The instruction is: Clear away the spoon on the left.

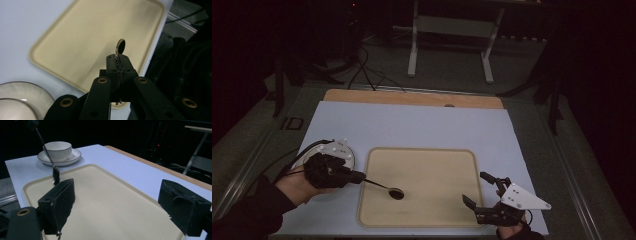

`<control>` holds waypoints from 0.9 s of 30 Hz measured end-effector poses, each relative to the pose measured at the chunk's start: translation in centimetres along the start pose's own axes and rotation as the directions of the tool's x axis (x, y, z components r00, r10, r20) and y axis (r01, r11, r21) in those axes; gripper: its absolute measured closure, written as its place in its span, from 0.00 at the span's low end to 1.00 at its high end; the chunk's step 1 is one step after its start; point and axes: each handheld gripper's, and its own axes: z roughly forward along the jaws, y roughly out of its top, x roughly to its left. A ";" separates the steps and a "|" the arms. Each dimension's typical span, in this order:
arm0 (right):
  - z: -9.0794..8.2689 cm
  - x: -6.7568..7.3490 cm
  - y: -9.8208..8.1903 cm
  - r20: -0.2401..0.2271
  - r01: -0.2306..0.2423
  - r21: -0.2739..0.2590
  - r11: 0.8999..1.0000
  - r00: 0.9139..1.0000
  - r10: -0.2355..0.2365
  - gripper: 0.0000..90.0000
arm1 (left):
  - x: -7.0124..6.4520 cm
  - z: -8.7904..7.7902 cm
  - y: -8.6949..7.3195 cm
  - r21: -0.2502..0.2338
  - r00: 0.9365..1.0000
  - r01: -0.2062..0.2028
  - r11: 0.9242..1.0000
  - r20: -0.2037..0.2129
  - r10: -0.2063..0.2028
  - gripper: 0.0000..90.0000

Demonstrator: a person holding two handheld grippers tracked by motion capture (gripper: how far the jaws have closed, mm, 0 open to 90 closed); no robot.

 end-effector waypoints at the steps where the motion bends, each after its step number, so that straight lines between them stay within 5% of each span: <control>1: 0.0 0.0 0.0 0.000 0.000 0.000 1.000 1.000 0.000 0.16 | -0.1 0.3 0.1 0.012 1.000 -0.001 1.000 0.002 0.001 0.99; 15: 0.0 -0.1 -0.1 -0.005 -0.004 0.000 1.000 1.000 0.004 0.16 | -0.2 3.1 1.3 0.136 0.998 -0.018 0.991 0.063 0.009 0.99; 27: 0.0 -0.1 0.0 -0.008 -0.006 0.000 1.000 1.000 0.006 0.16 | 0.5 4.7 2.8 0.224 0.997 -0.016 0.974 0.083 -0.002 0.99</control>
